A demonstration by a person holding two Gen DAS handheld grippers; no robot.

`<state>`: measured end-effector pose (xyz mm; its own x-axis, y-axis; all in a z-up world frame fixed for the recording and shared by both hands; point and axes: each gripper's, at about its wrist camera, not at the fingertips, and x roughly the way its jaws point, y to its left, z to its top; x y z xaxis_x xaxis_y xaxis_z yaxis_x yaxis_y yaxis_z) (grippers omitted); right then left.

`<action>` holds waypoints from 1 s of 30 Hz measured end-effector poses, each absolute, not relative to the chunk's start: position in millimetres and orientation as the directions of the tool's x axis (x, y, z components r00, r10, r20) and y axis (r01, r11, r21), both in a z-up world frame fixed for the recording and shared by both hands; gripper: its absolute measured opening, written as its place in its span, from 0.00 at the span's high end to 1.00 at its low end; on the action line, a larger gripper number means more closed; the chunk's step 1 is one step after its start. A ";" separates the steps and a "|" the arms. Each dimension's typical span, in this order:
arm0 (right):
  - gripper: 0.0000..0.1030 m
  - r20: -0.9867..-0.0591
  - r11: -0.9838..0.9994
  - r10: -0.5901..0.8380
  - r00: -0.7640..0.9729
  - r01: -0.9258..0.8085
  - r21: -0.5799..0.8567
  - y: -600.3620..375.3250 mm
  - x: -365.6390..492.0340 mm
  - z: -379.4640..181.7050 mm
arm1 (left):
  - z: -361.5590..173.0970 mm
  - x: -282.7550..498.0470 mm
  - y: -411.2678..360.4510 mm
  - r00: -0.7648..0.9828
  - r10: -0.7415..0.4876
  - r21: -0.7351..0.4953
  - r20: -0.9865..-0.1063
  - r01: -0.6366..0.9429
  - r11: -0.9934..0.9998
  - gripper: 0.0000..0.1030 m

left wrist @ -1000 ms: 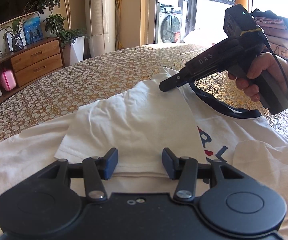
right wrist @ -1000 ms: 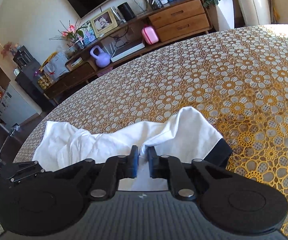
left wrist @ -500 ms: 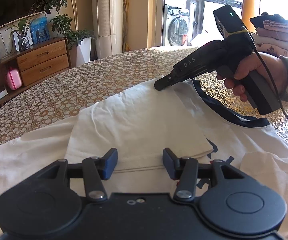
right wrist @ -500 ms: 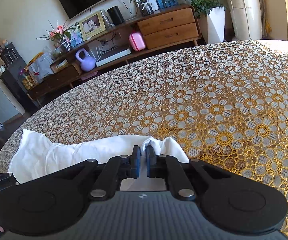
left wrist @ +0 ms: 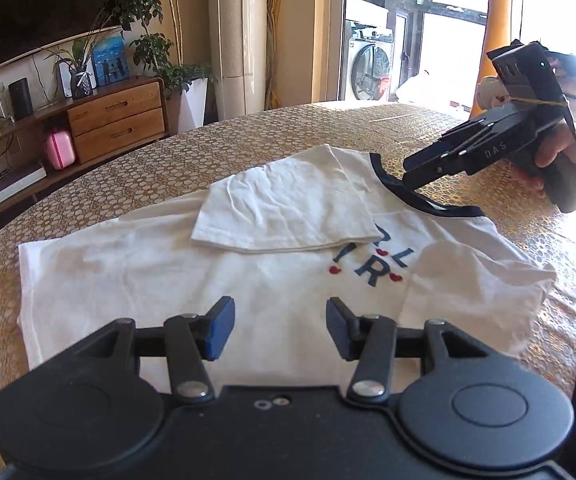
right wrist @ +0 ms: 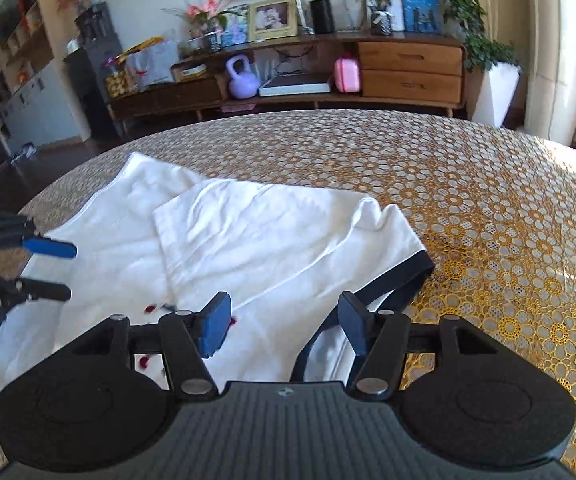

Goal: Fold clothes

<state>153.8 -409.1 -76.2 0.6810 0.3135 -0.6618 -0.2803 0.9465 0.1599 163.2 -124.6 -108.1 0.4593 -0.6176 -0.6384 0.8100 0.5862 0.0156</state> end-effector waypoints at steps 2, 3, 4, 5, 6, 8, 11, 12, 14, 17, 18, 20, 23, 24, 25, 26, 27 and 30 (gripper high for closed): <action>0.44 -0.656 0.926 0.358 0.664 -0.342 0.159 -395.9 128.1 -73.7 | -104.1 141.6 -112.8 0.453 -0.620 0.023 -0.640 0.818 0.574 0.00; 0.44 -0.657 0.917 0.373 0.655 -0.366 0.156 -389.6 116.4 -73.6 | -102.3 130.9 -107.4 0.448 -0.621 0.025 -0.643 0.823 0.567 0.00; 0.44 -0.661 0.908 0.386 0.643 -0.390 0.150 -383.0 103.8 -74.2 | -101.4 121.2 -103.0 0.443 -0.622 0.025 -0.646 0.826 0.563 0.00; 0.44 -0.664 0.900 0.397 0.633 -0.411 0.146 -376.4 91.5 -74.7 | -101.0 110.6 -98.7 0.440 -0.621 0.022 -0.648 0.827 0.562 0.00; 0.44 -0.668 0.894 0.404 0.625 -0.425 0.142 -370.4 80.4 -75.1 | -100.8 100.3 -94.6 0.437 -0.621 0.021 -0.651 0.827 0.561 0.00; 0.44 -0.678 0.884 0.408 0.611 -0.449 0.128 -358.9 58.5 -76.0 | -101.6 81.7 -87.7 0.440 -0.618 0.017 -0.651 0.823 0.568 0.00; 0.44 -0.691 0.871 0.392 0.607 -0.486 0.067 -342.4 29.9 -76.4 | -103.9 55.7 -80.6 0.444 -0.614 0.023 -0.653 0.822 0.570 0.00; 0.44 -0.695 0.862 0.384 0.608 -0.506 0.034 -335.9 20.7 -76.7 | -105.0 48.2 -81.0 0.445 -0.613 0.035 -0.653 0.826 0.563 0.00; 0.44 -0.707 0.841 0.356 0.611 -0.539 -0.043 -322.9 5.5 -81.0 | -109.4 32.3 -85.5 0.440 -0.614 0.070 -0.655 0.845 0.530 0.00; 0.45 -0.721 0.820 0.306 0.621 -0.557 -0.132 -312.7 -8.6 -92.1 | -120.7 18.8 -97.8 0.457 -0.595 0.140 -0.662 0.854 0.501 0.00; 0.46 -0.722 0.822 0.297 0.625 -0.552 -0.140 -313.0 -10.9 -94.2 | -124.4 16.9 -100.5 0.470 -0.584 0.162 -0.662 0.850 0.501 0.00; 0.49 -0.724 0.832 0.287 0.627 -0.538 -0.136 -316.4 -13.6 -95.8 | -131.0 18.0 -102.0 0.489 -0.565 0.188 -0.664 0.841 0.507 0.00; 0.50 -0.727 0.841 0.268 0.632 -0.521 -0.143 -323.5 -15.6 -96.2 | -135.5 25.0 -96.8 0.483 -0.557 0.167 -0.675 0.836 0.522 0.00; 0.50 -0.733 0.843 0.272 0.624 -0.522 -0.132 -325.9 -13.9 -96.9 | -136.4 28.4 -95.3 0.471 -0.558 0.154 -0.684 0.840 0.520 0.00; 0.51 -0.739 0.845 0.275 0.615 -0.521 -0.120 -327.8 -11.8 -98.0 | -137.5 30.4 -94.7 0.468 -0.553 0.152 -0.689 0.839 0.522 0.00; 0.55 -0.744 0.847 0.276 0.608 -0.519 -0.110 -329.1 -10.1 -99.2 | -138.5 32.4 -94.1 0.466 -0.547 0.150 -0.695 0.839 0.524 0.00; 0.57 -0.751 0.850 0.274 0.601 -0.517 -0.103 -329.5 -7.7 -101.1 | -139.3 34.3 -93.5 0.464 -0.543 0.146 -0.700 0.837 0.527 0.00; 0.61 -0.755 0.863 0.295 0.585 -0.503 -0.053 -334.7 -3.2 -104.0 | -138.8 36.6 -90.7 0.467 -0.542 0.126 -0.699 0.826 0.550 0.00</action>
<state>-3.2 -334.7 -104.0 0.5852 0.2952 -0.7552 -0.5030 0.8627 -0.0526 36.6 -90.7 -138.8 0.4672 -0.5418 -0.6987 0.8258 0.5496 0.1260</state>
